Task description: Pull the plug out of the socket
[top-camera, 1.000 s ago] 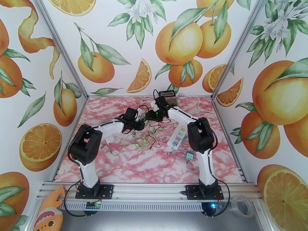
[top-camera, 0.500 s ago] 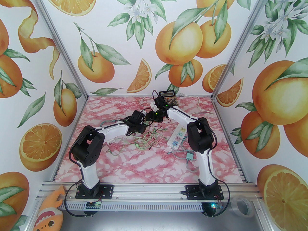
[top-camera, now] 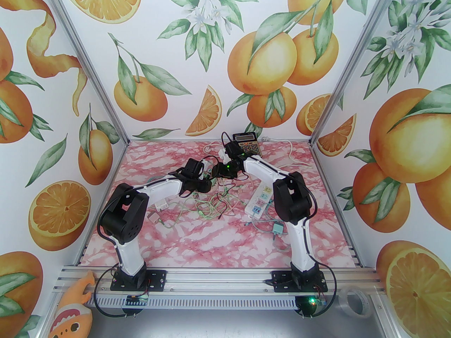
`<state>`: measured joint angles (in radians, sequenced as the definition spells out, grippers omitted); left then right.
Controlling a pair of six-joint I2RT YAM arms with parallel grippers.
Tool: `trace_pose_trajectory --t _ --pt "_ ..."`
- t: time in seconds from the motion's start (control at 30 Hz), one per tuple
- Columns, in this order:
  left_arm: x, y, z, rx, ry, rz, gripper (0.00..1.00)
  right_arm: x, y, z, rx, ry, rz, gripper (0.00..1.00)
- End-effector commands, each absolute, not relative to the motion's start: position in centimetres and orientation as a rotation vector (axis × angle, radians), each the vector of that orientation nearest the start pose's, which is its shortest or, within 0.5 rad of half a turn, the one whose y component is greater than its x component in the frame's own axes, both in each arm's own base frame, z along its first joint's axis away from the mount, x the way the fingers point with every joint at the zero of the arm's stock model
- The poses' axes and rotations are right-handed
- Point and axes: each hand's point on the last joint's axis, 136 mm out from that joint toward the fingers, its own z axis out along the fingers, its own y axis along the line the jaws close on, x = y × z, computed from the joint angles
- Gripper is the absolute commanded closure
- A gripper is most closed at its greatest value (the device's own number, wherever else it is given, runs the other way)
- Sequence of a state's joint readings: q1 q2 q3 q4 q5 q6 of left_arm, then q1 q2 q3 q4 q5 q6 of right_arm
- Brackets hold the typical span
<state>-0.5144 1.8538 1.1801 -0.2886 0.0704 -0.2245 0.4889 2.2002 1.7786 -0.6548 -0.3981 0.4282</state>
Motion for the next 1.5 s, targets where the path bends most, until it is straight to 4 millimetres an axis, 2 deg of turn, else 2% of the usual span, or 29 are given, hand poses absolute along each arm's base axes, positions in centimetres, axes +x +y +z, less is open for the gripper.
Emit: trace_pose_trajectory --t 0.0,0.17,0.23,0.43,0.57,0.67,0.83,1.03,1.3,1.47 --pt "40.7 -25.7 11.2 0.446 2.398 -0.376 0.88 40.0 27.1 -0.5 -0.174 3.043 0.514 0.53" --pt "40.0 -26.8 11.2 0.559 2.366 -0.246 0.88 40.1 27.1 -0.5 -0.171 3.043 0.512 0.53" --pt "40.0 -26.7 10.9 0.581 2.359 -0.177 0.89 40.2 27.1 -0.4 -0.168 3.040 0.514 0.53" --pt "40.1 -27.0 11.4 0.572 2.343 -0.162 0.90 40.4 27.1 -0.2 -0.167 3.038 0.506 0.53" --pt "40.7 -26.3 12.4 0.439 2.369 -0.337 0.92 40.5 27.0 -0.1 -0.169 3.036 0.495 0.53" --pt "41.5 -25.0 13.2 0.313 2.372 -0.486 0.92 40.5 27.0 -0.1 -0.169 3.036 0.490 0.53" --pt "41.8 -24.9 13.6 0.317 2.370 -0.521 0.91 40.6 27.0 0.1 -0.173 3.031 0.491 0.53" --pt "41.2 -25.3 13.1 0.391 2.365 -0.411 0.90 40.6 26.9 0.2 -0.171 3.030 0.488 0.53" --pt "40.7 -25.1 14.5 0.467 2.327 -0.234 0.90 40.7 27.0 0.5 -0.162 3.019 0.493 0.53" --pt "40.3 -24.6 15.7 0.463 2.317 -0.210 0.90 41.0 27.2 1.0 -0.158 3.009 0.504 0.52"
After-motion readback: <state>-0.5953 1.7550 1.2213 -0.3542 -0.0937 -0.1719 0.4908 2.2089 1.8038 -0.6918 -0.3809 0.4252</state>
